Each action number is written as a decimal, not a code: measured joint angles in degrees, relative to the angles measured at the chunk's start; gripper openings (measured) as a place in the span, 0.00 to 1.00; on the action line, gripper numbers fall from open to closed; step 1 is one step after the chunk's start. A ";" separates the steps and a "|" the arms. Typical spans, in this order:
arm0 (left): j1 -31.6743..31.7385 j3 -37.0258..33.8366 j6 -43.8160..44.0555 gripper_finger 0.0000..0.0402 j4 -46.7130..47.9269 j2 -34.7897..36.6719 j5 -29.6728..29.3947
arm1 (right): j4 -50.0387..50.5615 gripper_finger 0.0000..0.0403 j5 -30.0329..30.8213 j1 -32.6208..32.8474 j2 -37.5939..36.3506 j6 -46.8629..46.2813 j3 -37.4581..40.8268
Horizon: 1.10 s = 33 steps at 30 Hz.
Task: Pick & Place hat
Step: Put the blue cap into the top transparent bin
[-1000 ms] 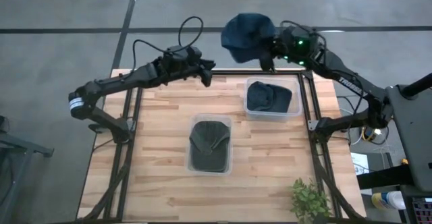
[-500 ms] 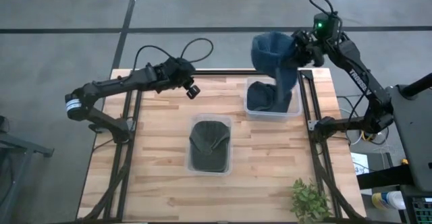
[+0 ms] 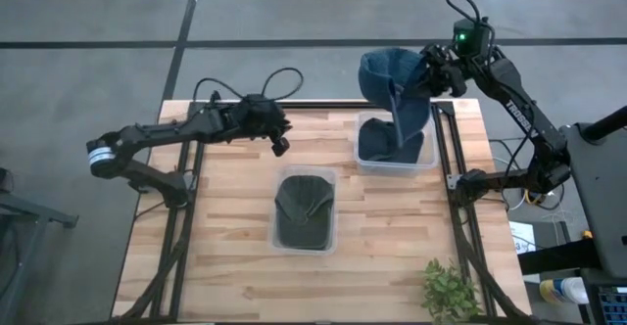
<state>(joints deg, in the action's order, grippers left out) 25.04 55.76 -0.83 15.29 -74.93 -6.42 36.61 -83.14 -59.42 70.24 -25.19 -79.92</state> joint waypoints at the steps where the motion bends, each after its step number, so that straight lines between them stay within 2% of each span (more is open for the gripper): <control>1: 0.35 -1.36 -0.06 0.16 -2.59 1.01 1.90 | 0.06 0.02 1.50 0.00 0.00 1.72 0.02; 5: 1.59 -7.12 2.01 0.16 -8.14 6.49 4.22 | 2.77 0.02 6.74 0.18 -0.04 7.72 -0.02; 8: 2.26 -11.91 3.70 0.16 -10.15 11.84 4.27 | 11.31 0.02 12.95 1.13 0.00 16.23 -0.53; 14: 2.27 -22.83 7.89 0.16 -17.90 22.99 4.32 | 37.76 0.02 40.97 4.43 1.10 33.83 -4.84; 16: 2.27 -26.23 9.03 0.16 -20.47 26.43 4.33 | 41.42 0.02 46.34 5.99 1.73 35.93 -6.62; 22: 2.27 -34.52 13.28 0.16 -26.77 34.66 4.31 | 47.12 0.02 53.44 9.30 5.79 43.17 -12.78; 26: 2.27 -37.39 13.73 0.16 -28.32 38.13 4.31 | 53.87 0.02 61.61 10.86 10.96 50.39 -17.92; 33: 2.27 -38.24 13.78 0.16 -28.37 39.96 4.26 | 53.45 0.02 62.52 11.08 18.87 60.89 -26.06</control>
<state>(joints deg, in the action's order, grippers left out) 27.31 17.52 12.95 -13.08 -34.97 -2.15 90.06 -20.62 -48.34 89.11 35.70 -105.98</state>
